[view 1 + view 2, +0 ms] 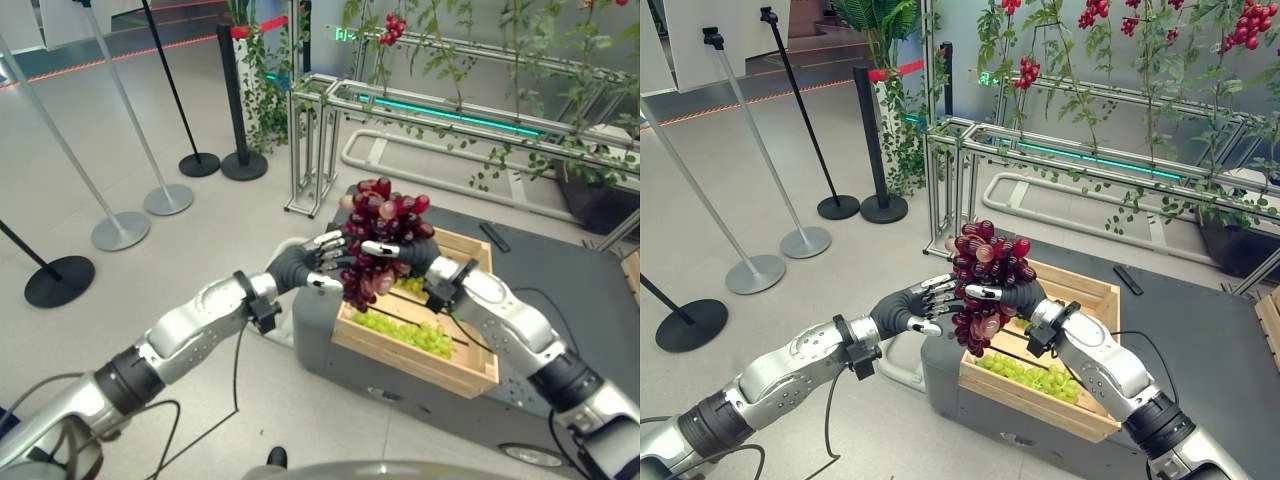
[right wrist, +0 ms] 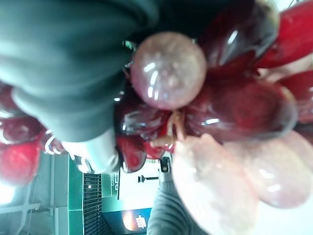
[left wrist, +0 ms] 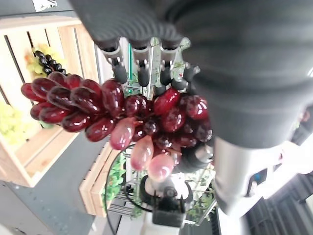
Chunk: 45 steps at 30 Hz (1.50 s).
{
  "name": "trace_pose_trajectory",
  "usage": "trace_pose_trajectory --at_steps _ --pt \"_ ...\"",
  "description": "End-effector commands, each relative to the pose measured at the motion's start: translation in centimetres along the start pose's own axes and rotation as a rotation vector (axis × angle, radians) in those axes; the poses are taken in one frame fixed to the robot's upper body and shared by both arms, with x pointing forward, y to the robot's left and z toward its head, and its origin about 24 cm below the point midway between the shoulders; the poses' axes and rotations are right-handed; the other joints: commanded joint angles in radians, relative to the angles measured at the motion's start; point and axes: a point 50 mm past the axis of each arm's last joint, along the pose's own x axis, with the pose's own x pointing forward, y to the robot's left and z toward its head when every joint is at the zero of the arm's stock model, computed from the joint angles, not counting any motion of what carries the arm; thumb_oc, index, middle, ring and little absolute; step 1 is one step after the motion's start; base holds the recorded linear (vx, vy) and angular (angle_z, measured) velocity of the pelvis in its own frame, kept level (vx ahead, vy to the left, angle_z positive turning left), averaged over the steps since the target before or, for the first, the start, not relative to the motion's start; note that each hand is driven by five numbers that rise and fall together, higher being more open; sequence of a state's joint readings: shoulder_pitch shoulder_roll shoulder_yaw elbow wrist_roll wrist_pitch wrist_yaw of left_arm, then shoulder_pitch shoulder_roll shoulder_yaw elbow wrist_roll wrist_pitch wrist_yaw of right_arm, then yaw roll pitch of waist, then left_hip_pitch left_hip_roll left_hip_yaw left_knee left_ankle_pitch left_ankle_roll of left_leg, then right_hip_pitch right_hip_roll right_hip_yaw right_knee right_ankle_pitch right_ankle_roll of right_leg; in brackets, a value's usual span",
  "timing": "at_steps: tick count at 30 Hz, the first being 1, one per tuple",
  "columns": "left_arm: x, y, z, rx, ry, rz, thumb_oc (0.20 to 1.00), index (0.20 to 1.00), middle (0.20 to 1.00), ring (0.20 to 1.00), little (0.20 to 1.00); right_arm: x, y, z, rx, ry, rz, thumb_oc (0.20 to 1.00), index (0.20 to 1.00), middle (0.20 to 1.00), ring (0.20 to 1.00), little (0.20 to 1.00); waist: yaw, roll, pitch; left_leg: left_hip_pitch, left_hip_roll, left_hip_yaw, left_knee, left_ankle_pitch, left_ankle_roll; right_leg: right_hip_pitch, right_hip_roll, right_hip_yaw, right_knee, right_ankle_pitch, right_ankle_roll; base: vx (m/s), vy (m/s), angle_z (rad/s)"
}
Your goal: Pick up the fruits from the basket on one side to the basket on the other side
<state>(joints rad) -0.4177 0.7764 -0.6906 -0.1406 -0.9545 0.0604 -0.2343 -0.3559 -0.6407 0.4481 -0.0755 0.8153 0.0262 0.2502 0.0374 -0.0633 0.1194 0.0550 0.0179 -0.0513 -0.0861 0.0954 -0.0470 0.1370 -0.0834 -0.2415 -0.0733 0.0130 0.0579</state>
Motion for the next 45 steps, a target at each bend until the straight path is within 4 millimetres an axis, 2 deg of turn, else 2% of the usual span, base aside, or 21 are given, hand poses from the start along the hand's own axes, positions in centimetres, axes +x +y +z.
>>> trace_pose_trajectory --at_steps 1,3,7,10,11,12,14,15,17,21,25,28,29,32,33,37,38,45 --pt "3.7 -5.1 0.3 -0.012 -0.014 -0.296 1.000 1.000 1.000 1.000 1.000 4.0 6.0 8.1 -0.009 -0.398 0.320 0.200 0.200 0.200 0.200 0.200 -0.025 -0.021 -0.021 -0.003 -0.009 -0.008 0.050 -0.115 0.024 -0.050 -0.055 -0.045 0.087 -0.026 0.088 0.00 0.005 0.04" --pt "3.8 -5.0 0.3 -0.019 -0.026 -0.281 1.000 1.000 1.000 1.000 1.000 4.0 5.8 8.3 -0.019 -0.412 0.301 0.200 0.200 0.200 0.200 0.200 -0.025 -0.020 -0.021 -0.003 -0.010 -0.009 0.051 -0.116 0.025 -0.049 -0.056 -0.045 0.087 -0.025 0.088 0.00 0.000 0.00" --pt "2.5 -3.5 0.1 -0.017 -0.044 -0.191 1.000 1.000 1.000 1.000 1.000 3.4 5.3 8.5 -0.031 -0.431 0.270 0.200 0.200 0.200 0.200 0.200 -0.021 -0.018 -0.022 -0.003 -0.011 -0.010 0.050 -0.116 0.027 -0.049 -0.057 -0.043 0.086 -0.024 0.088 0.00 0.000 0.00" --pt "0.7 -1.5 0.3 0.013 -0.067 -0.076 1.000 1.000 1.000 1.000 1.000 2.7 4.5 8.5 -0.043 -0.440 0.228 0.200 0.200 0.200 0.200 0.200 -0.016 -0.018 -0.024 -0.001 -0.012 -0.011 0.050 -0.117 0.028 -0.048 -0.057 -0.046 0.087 -0.025 0.085 0.00 0.000 0.00" --pt "-0.9 -0.2 0.5 0.045 -0.088 0.007 1.000 1.000 1.000 1.000 1.000 2.1 4.0 8.4 -0.041 -0.445 0.199 0.200 0.200 0.200 0.200 0.200 -0.009 -0.019 -0.027 0.000 -0.011 -0.013 0.050 -0.117 0.028 -0.047 -0.057 -0.046 0.087 -0.026 0.084 0.00 0.000 0.00" --pt "-1.0 -0.2 0.5 0.045 -0.088 0.009 1.000 1.000 1.000 1.000 1.000 2.1 4.0 8.4 -0.040 -0.444 0.200 0.200 0.200 0.200 0.200 0.200 -0.010 -0.019 -0.027 0.000 -0.011 -0.013 0.050 -0.118 0.028 -0.047 -0.057 -0.046 0.087 -0.026 0.084 0.00 0.000 0.00" --pt "-3.6 1.5 0.7 0.055 -0.110 0.126 1.000 1.000 1.000 1.000 1.000 1.4 3.3 8.3 -0.044 -0.446 0.165 0.200 0.200 0.200 0.200 0.200 0.001 -0.020 -0.029 0.002 -0.012 -0.016 0.052 -0.119 0.028 -0.042 -0.057 -0.048 0.086 -0.027 0.082 0.00 0.000 0.00" --pt "-3.6 1.5 0.7 0.055 -0.109 0.127 1.000 1.000 1.000 1.000 1.000 1.4 3.4 8.2 -0.043 -0.445 0.166 0.200 0.200 0.200 0.200 0.200 -0.001 -0.020 -0.030 0.002 -0.012 -0.017 0.052 -0.119 0.028 -0.042 -0.057 -0.049 0.086 -0.028 0.082 0.00 0.000 0.00" --pt "-5.4 2.5 0.8 0.074 -0.117 0.205 1.000 1.000 1.000 1.000 1.000 0.9 2.7 7.9 -0.052 -0.434 0.135 0.200 0.200 0.200 0.200 0.200 0.009 -0.020 -0.032 0.002 -0.012 -0.019 0.052 -0.118 0.027 -0.039 -0.058 -0.054 0.087 -0.029 0.081 0.01 0.002 0.02" --pt "-6.7 3.3 1.1 0.112 -0.111 0.258 1.000 1.000 1.000 1.000 1.000 0.6 2.4 7.7 -0.055 -0.422 0.121 0.200 0.200 0.200 0.200 0.200 0.015 -0.020 -0.032 0.001 -0.015 -0.025 0.053 -0.119 0.027 -0.037 -0.058 -0.058 0.086 -0.030 0.080 0.01 0.003 0.10" --pt "-6.5 3.2 1.2 0.121 -0.116 0.250 1.000 1.000 1.000 1.000 1.000 0.7 2.4 7.7 -0.056 -0.419 0.127 0.200 0.200 0.200 0.200 0.200 0.015 -0.019 -0.032 0.002 -0.016 -0.028 0.054 -0.119 0.028 -0.035 -0.058 -0.060 0.088 -0.031 0.079 0.00 0.002 0.02" --pt "-5.7 2.6 1.1 0.121 -0.116 0.208 1.000 1.000 1.000 1.000 1.000 1.0 2.7 7.7 -0.057 -0.421 0.144 0.200 0.200 0.200 0.200 0.200 0.016 -0.020 -0.032 0.002 -0.017 -0.027 0.055 -0.120 0.028 -0.034 -0.058 -0.060 0.088 -0.033 0.079 0.00 0.000 0.00" --pt "-4.8 2.0 1.2 0.132 -0.113 0.167 1.000 1.000 1.000 1.000 1.000 1.3 3.0 7.9 -0.063 -0.422 0.161 0.200 0.200 0.200 0.200 0.200 0.014 -0.020 -0.031 0.002 -0.017 -0.026 0.057 -0.121 0.029 -0.035 -0.059 -0.059 0.090 -0.033 0.079 0.00 0.000 0.00" --pt "-4.3 1.8 1.3 0.131 -0.116 0.149 1.000 1.000 1.000 1.000 1.000 1.4 3.1 8.0 -0.064 -0.422 0.169 0.200 0.200 0.200 0.200 0.200 0.013 -0.021 -0.030 0.003 -0.017 -0.026 0.057 -0.121 0.029 -0.034 -0.059 -0.058 0.090 -0.033 0.079 0.00 0.000 0.00" --pt "-3.2 1.1 1.4 0.140 -0.117 0.100 1.000 1.000 1.000 1.000 1.000 1.7 3.5 8.1 -0.064 -0.426 0.190 0.200 0.200 0.200 0.200 0.200 0.010 -0.022 -0.030 0.004 -0.017 -0.026 0.057 -0.122 0.030 -0.034 -0.059 -0.057 0.090 -0.033 0.079 0.00 0.000 0.00" --pt "-1.1 -0.4 1.6 0.119 -0.126 -0.002 1.000 1.000 1.000 1.000 1.000 2.3 4.1 8.4 -0.064 -0.429 0.228 0.200 0.200 0.200 0.200 0.200 0.004 -0.024 -0.027 0.004 -0.018 -0.024 0.057 -0.123 0.031 -0.037 -0.058 -0.053 0.090 -0.033 0.080 0.00 0.000 0.00" --pt "-0.1 -1.3 1.5 0.108 -0.119 -0.059 1.000 1.000 1.000 1.000 1.000 2.5 4.4 8.3 -0.052 -0.421 0.243 0.200 0.200 0.200 0.200 0.200 0.000 -0.023 -0.025 0.003 -0.018 -0.025 0.057 -0.122 0.031 -0.038 -0.058 -0.053 0.090 -0.033 0.081 0.00 0.000 0.00" --pt "2.4 -3.5 1.8 0.088 -0.113 -0.203 1.000 1.000 1.000 1.000 1.000 3.2 5.2 7.8 -0.030 -0.387 0.308 0.200 0.200 0.200 0.200 0.200 -0.013 -0.017 -0.019 0.002 -0.019 -0.027 0.054 -0.120 0.032 -0.041 -0.060 -0.048 0.091 -0.032 0.081 0.00 0.000 0.00"
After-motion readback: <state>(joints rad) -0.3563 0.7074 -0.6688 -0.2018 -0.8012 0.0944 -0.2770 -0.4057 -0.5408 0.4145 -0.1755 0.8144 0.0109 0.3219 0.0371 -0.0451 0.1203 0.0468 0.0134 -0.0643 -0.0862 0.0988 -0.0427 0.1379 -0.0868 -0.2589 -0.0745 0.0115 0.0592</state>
